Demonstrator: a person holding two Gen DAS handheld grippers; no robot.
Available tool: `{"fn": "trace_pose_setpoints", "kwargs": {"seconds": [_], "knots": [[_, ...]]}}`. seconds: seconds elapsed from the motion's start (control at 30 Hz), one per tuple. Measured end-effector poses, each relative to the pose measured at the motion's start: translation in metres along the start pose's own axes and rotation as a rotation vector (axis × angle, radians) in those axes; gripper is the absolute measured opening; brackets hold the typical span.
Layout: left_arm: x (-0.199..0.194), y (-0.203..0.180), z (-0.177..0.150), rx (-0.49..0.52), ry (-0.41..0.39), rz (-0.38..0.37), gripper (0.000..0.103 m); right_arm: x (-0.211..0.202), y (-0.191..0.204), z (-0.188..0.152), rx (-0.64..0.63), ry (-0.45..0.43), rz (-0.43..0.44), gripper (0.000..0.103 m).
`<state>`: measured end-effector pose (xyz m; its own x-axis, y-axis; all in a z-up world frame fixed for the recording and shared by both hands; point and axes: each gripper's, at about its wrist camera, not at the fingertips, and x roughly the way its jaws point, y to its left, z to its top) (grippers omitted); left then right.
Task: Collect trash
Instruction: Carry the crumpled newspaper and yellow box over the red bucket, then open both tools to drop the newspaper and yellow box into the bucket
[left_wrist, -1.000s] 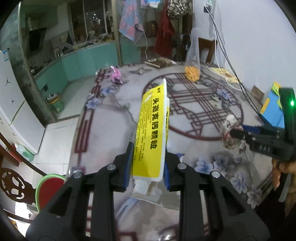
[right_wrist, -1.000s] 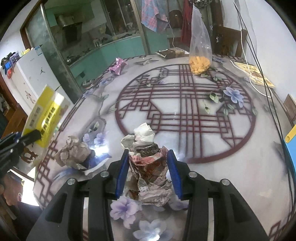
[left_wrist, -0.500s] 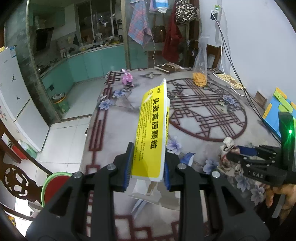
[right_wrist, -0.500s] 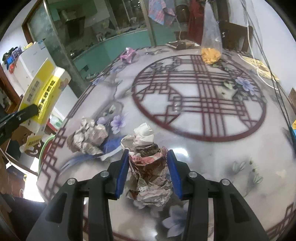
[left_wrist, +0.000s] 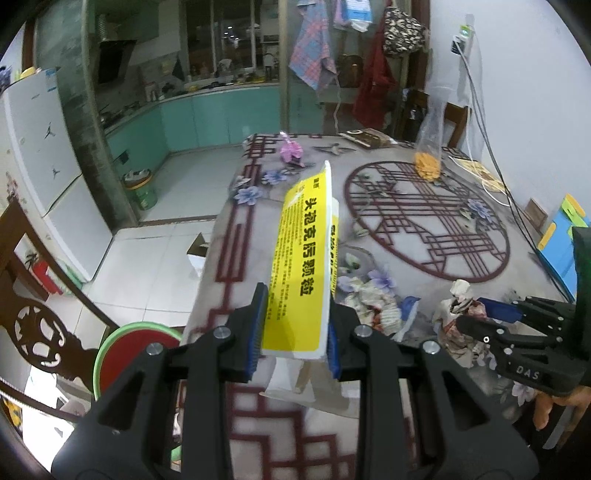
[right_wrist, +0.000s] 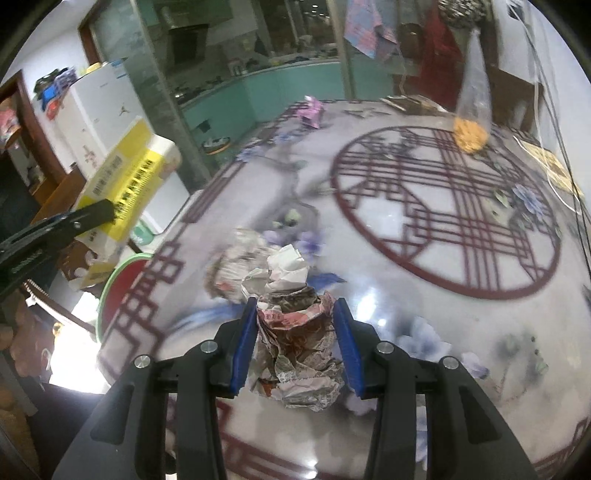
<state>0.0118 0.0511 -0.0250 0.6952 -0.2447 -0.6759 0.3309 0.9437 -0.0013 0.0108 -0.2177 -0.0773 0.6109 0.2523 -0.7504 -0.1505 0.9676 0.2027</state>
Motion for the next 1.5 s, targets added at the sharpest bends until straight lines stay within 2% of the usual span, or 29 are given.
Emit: {"fn": "trace_pose_setpoints", "kwargs": {"seconds": [0.5, 0.6, 0.8, 0.97, 1.07, 1.37, 1.4, 1.47, 1.5], "knots": [[-0.017, 0.080, -0.029, -0.164, 0.015, 0.103, 0.027, 0.030, 0.120, 0.016, -0.188, 0.020, 0.173, 0.040], [-0.021, 0.104, -0.038, -0.221, 0.019, 0.144, 0.027, 0.040, 0.148, 0.018, -0.222, 0.027, 0.213, 0.040], [-0.033, 0.162, -0.064, -0.341, 0.040, 0.279, 0.027, 0.066, 0.203, 0.023, -0.264, 0.060, 0.307, 0.040], [-0.042, 0.197, -0.082, -0.426, 0.053, 0.332, 0.027, 0.087, 0.237, 0.020, -0.315, 0.090, 0.344, 0.040], [-0.043, 0.202, -0.085, -0.435, 0.055, 0.347, 0.027, 0.103, 0.254, 0.015, -0.330, 0.121, 0.351, 0.040], [-0.044, 0.207, -0.089, -0.441, 0.050, 0.354, 0.027, 0.135, 0.268, 0.015, -0.296, 0.167, 0.370, 0.041], [-0.044, 0.208, -0.089, -0.444, 0.051, 0.355, 0.028, 0.136, 0.269, 0.015, -0.289, 0.169, 0.377, 0.042], [-0.041, 0.209, -0.089, -0.449, 0.058, 0.366, 0.030, 0.136, 0.272, 0.016, -0.279, 0.167, 0.386, 0.052], [-0.040, 0.210, -0.088, -0.451, 0.062, 0.374, 0.035, 0.137, 0.272, 0.016, -0.277, 0.159, 0.382, 0.065]]}}
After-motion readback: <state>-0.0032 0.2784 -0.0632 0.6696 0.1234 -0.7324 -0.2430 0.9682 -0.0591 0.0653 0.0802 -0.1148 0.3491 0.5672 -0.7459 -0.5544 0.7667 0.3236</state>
